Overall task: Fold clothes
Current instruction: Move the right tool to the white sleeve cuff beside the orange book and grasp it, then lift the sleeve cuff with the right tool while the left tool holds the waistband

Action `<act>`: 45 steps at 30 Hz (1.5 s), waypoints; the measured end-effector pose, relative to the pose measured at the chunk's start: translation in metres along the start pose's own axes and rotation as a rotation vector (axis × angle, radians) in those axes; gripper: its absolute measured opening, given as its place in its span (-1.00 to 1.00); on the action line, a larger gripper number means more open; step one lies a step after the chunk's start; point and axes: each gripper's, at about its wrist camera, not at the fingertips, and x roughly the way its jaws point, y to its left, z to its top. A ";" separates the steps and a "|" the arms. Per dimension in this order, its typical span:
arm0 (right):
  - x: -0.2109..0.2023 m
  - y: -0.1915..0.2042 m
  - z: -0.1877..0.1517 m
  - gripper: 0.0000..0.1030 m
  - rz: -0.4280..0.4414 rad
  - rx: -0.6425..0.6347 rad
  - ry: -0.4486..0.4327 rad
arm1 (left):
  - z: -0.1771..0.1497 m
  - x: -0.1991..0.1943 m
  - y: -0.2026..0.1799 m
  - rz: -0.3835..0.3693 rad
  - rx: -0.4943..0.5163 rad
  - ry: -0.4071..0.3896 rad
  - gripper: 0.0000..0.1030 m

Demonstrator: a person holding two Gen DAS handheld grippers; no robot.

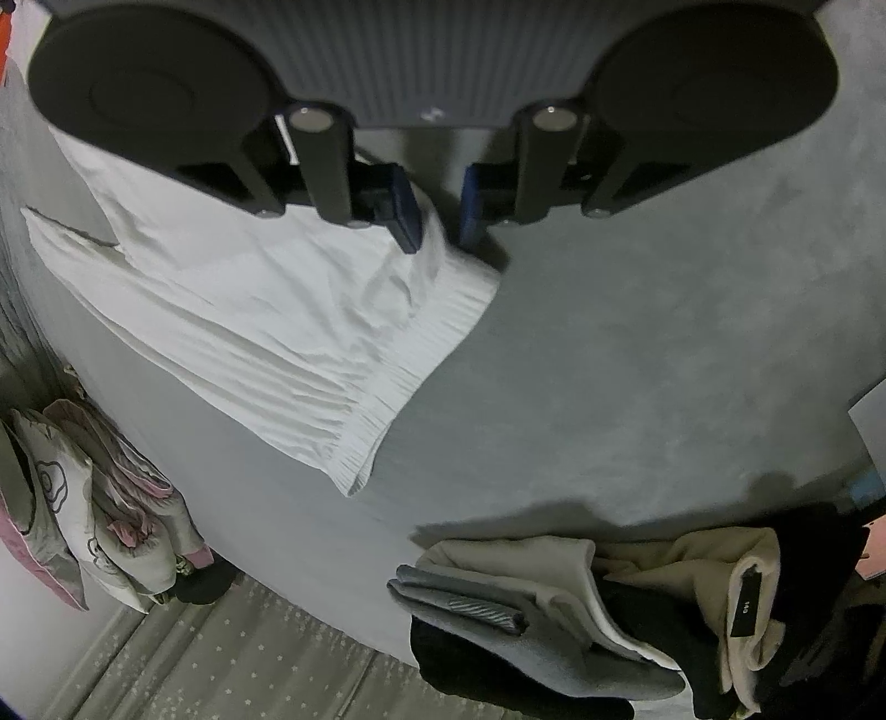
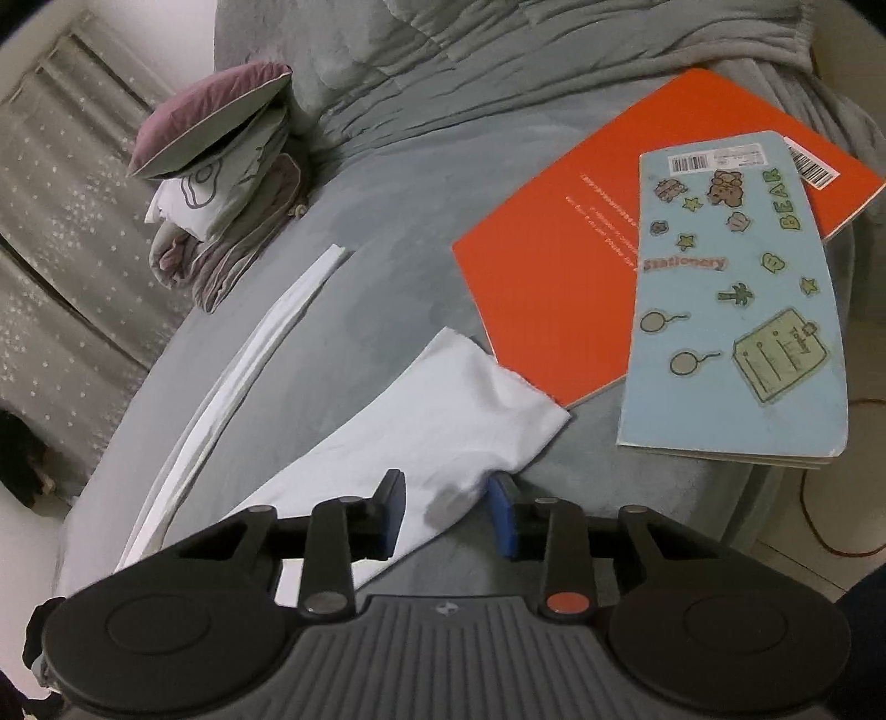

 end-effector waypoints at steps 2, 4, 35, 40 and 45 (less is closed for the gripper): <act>0.000 -0.001 0.000 -0.36 -0.005 0.014 -0.006 | 0.000 0.000 0.000 -0.004 0.001 0.003 -0.79; 0.000 -0.003 0.000 -0.36 -0.010 0.029 -0.012 | 0.000 -0.001 0.000 -0.011 0.003 0.009 -0.84; -0.001 0.008 -0.008 -0.84 -0.068 -0.050 -0.072 | 0.002 0.002 -0.012 0.011 0.054 -0.003 -0.89; -0.005 0.010 -0.007 -0.89 -0.048 -0.060 -0.097 | 0.003 -0.004 -0.012 0.005 0.054 -0.021 -0.90; -0.010 0.011 -0.006 -0.90 -0.032 -0.044 -0.133 | 0.005 -0.008 -0.012 -0.001 0.040 -0.033 -0.90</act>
